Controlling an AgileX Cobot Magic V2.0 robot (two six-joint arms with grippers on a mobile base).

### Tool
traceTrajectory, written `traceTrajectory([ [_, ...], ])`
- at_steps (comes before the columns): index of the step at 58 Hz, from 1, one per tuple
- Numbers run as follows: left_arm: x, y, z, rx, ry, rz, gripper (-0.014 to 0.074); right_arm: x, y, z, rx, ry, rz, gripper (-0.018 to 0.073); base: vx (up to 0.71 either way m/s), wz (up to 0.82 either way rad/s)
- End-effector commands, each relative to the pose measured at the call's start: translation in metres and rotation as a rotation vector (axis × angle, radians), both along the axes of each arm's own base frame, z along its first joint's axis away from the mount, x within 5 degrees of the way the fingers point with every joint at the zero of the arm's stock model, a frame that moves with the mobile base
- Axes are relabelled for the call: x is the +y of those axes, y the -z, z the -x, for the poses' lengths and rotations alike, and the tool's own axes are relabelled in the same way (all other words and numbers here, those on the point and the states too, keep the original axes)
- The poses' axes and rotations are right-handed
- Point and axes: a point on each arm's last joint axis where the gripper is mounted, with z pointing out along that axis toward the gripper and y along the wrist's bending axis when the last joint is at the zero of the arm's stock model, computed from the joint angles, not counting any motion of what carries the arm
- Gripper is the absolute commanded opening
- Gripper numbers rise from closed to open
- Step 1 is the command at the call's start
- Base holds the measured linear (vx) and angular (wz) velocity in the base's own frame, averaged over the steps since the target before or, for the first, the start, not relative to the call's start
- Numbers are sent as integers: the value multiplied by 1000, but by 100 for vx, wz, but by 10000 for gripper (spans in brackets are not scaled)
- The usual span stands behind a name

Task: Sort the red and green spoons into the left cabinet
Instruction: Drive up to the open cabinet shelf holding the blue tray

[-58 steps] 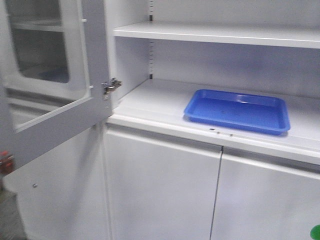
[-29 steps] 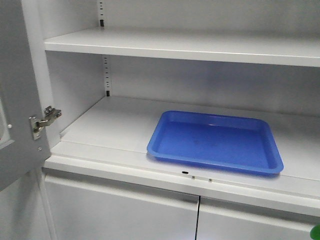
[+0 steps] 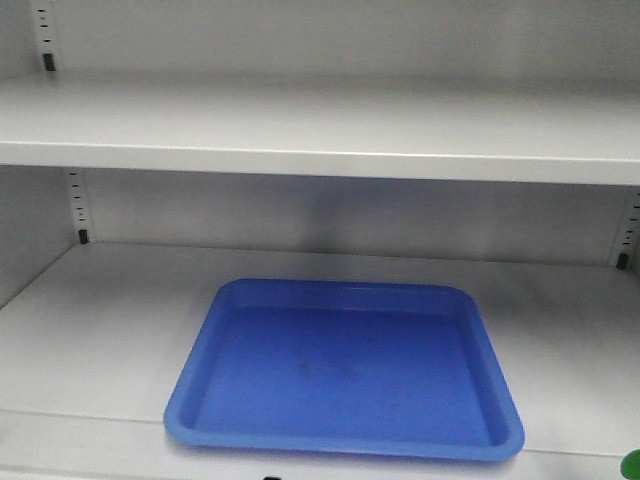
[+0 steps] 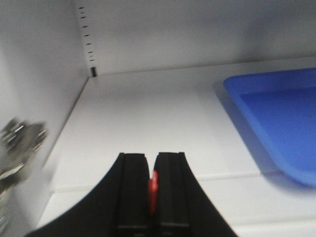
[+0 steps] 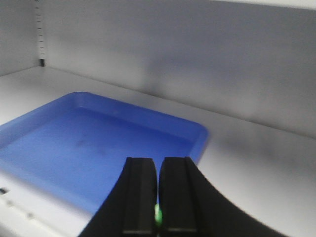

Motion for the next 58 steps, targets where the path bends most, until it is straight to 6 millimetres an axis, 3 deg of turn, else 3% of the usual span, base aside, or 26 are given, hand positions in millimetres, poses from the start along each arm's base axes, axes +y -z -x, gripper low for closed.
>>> traceTrajectory([
  [1,1,-16,-1,-97,-21,23,-3,-4,-13,0,-67,44,-32,-4,30,-31],
  [28,1,-16,-1,-97,-21,23,-3,-4,-13,0,-67,44,-32,-4,23,-22],
  [58,1,-16,-1,-97,-21,23,-3,-4,-13,0,-67,44,-32,-4,5,-4],
])
